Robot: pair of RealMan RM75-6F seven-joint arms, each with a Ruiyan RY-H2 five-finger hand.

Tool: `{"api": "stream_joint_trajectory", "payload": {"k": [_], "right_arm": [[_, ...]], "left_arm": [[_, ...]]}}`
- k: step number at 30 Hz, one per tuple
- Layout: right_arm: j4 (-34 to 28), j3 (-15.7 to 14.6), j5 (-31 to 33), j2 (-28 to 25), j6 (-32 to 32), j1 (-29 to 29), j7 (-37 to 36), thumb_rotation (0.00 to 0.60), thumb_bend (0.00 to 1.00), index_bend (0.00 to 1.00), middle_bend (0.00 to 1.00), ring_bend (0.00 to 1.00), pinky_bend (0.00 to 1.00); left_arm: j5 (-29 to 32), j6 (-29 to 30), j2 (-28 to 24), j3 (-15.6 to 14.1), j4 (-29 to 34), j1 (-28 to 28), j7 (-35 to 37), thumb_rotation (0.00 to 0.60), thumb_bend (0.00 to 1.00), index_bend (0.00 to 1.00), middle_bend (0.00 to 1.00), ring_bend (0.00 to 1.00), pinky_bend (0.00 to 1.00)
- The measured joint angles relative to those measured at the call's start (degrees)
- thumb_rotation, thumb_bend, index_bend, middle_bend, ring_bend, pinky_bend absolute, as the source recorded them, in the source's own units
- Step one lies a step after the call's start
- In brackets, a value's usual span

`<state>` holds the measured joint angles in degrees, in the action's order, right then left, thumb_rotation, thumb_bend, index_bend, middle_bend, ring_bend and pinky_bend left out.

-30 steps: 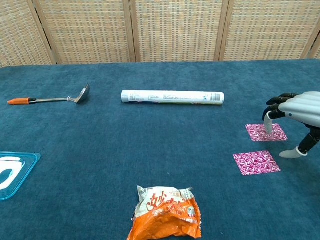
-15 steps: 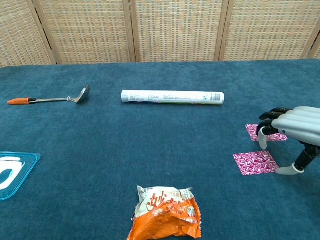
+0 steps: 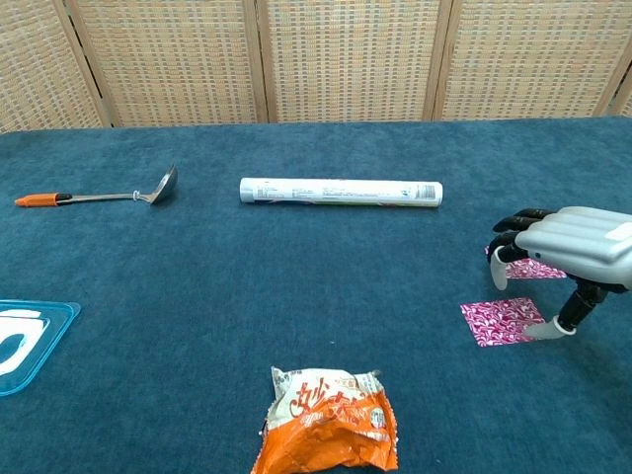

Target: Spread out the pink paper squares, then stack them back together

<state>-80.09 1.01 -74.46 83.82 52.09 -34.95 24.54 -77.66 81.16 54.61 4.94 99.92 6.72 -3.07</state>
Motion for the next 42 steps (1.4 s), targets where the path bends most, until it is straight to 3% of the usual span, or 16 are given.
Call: {"api": "stream_joint_trajectory", "payload": {"k": [42], "right_arm": [[2.9, -0.47, -1.76, 1.8, 1.58, 1.51, -2.25, 0.6, 0.21, 0.35, 0.2, 0.0, 0.0]], "left_arm": [[-0.1, -0.01, -0.23, -0.01, 0.66, 0.17, -0.74, 0.596, 0.11, 0.15, 0.0, 0.0, 0.0]]}}
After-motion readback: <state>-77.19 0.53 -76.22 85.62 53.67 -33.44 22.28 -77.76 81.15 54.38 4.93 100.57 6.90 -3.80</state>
